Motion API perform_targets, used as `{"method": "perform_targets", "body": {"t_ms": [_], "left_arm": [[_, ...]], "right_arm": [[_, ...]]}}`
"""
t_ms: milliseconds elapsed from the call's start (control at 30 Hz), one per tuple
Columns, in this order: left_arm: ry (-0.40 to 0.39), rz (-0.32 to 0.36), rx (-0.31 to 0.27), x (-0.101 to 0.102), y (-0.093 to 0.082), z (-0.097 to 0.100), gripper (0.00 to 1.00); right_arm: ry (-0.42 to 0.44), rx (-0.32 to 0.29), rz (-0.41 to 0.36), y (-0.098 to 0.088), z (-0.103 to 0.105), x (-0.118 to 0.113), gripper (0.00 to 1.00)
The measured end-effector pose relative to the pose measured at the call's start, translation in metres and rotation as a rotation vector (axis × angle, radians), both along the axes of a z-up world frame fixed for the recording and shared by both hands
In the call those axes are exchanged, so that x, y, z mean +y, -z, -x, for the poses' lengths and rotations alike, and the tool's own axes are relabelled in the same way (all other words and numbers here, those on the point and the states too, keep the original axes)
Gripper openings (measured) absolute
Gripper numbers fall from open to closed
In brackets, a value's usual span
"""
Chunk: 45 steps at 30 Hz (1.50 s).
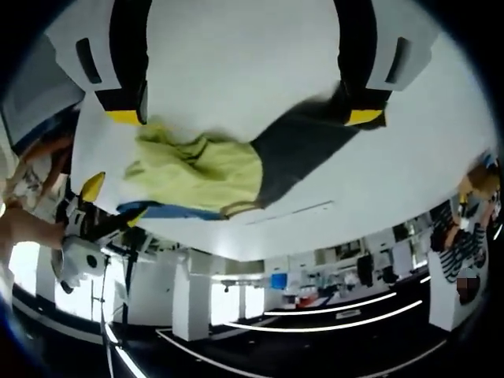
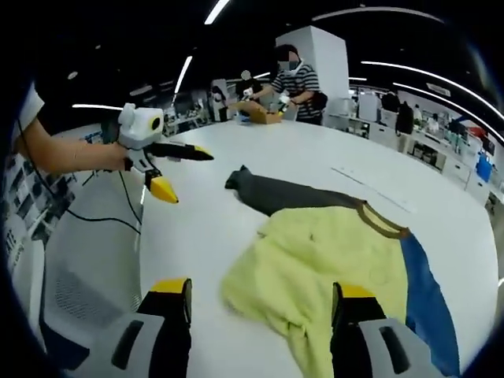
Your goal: Fold the garment on the visible template until the final outline fits inside the template.
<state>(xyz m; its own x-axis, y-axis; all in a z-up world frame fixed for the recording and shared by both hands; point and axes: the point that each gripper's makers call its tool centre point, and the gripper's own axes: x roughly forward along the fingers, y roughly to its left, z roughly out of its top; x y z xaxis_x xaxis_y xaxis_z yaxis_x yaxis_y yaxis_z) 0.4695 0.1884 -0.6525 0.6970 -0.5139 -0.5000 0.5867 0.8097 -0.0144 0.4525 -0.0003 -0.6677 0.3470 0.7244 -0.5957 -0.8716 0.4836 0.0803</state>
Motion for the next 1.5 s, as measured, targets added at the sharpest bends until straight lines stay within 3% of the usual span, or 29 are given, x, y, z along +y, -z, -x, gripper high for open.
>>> {"method": "perform_targets", "body": {"t_ms": [433,700,967,1100,1233,1367,1500], "left_arm": [[0.0,0.005,0.012,-0.002,0.006,0.02,0.96],[-0.004,-0.001,0.018,-0.003,0.008,0.025,0.95],[0.018,-0.006,0.029,-0.008,0.013,0.028,0.93],[0.018,-0.007,0.034,-0.008,0.015,0.028,0.93],[0.021,-0.013,0.035,-0.007,0.015,0.028,0.92],[0.022,-0.016,0.033,-0.007,0.015,0.028,0.91],[0.024,-0.023,0.038,-0.007,0.016,0.027,0.91]], "right_arm": [[-0.094,-0.016,0.069,0.039,0.018,0.038,0.48],[-0.1,-0.035,0.157,0.07,0.014,0.039,0.4],[-0.082,-0.05,0.216,0.088,0.008,0.034,0.31],[-0.076,-0.079,0.231,0.087,0.003,0.033,0.25],[-0.063,-0.069,0.22,0.086,0.001,0.033,0.21],[-0.052,-0.095,0.244,0.085,-0.005,0.026,0.06],[-0.031,-0.059,0.206,0.077,-0.008,0.023,0.03]]}}
